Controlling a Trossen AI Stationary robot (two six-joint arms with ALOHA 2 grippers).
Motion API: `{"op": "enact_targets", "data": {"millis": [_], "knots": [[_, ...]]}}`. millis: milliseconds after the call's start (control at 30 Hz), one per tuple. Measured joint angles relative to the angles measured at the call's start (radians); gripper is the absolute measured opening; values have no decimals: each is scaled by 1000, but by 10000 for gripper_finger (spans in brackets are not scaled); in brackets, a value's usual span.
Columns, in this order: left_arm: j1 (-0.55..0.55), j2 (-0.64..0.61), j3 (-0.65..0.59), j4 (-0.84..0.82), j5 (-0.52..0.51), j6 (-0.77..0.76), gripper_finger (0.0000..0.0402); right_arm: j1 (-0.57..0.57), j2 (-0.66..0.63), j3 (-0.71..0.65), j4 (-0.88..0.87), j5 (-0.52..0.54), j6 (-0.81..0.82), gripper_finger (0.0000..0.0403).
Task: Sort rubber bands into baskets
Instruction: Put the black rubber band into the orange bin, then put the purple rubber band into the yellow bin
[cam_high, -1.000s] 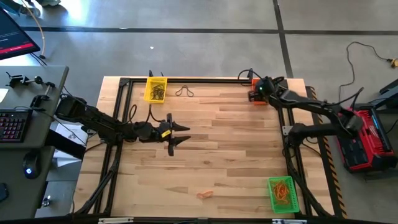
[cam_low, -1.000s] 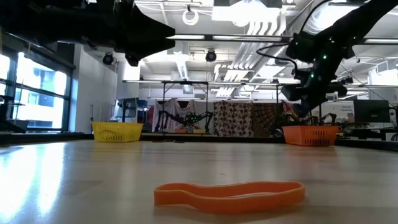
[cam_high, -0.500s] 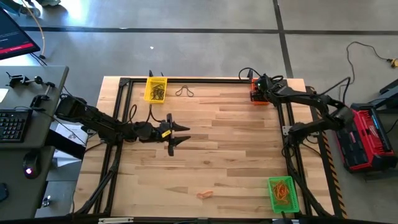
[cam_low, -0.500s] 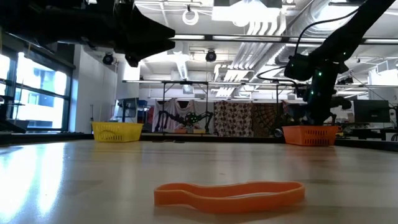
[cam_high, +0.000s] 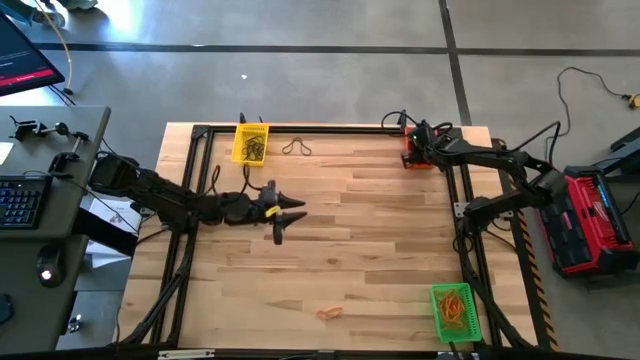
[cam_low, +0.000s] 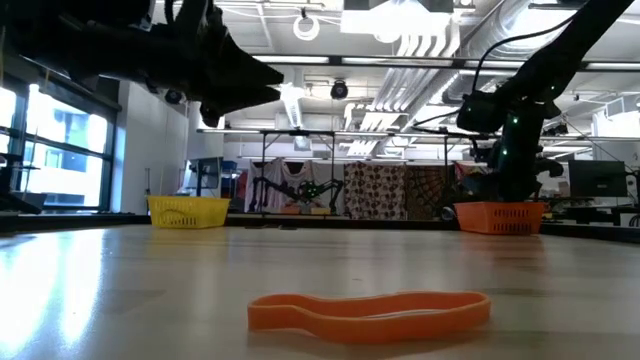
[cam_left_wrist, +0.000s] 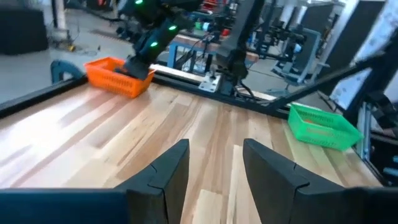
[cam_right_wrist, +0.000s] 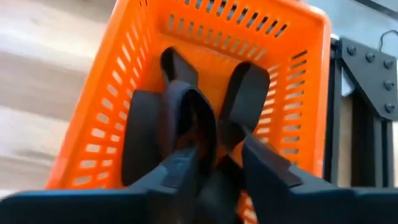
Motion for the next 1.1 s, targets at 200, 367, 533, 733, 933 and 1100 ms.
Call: {"op": "enact_targets", "data": {"millis": [200, 367, 533, 733, 933, 1100], "knots": [[66, 0, 39, -132, 47, -23, 119, 1, -1, 61, -108, 3, -25, 172], [141, 0, 140, -377, 88, 24, 90, 46, -15, 132, -172, 30, -65, 175], [220, 0, 215, -532, 115, 101, 57, 124, -78, 150, -156, 36, -79, 122], [350, 0, 281, -678, 181, 166, 18, 245, -157, 148, -107, 28, -60, 19], [473, 0, 353, -842, 219, 232, 2, 402, -169, 147, -36, 27, -33, 17], [571, 5, 389, -911, 274, 274, 0, 539, -169, 146, 43, 29, 1, 2]]}}
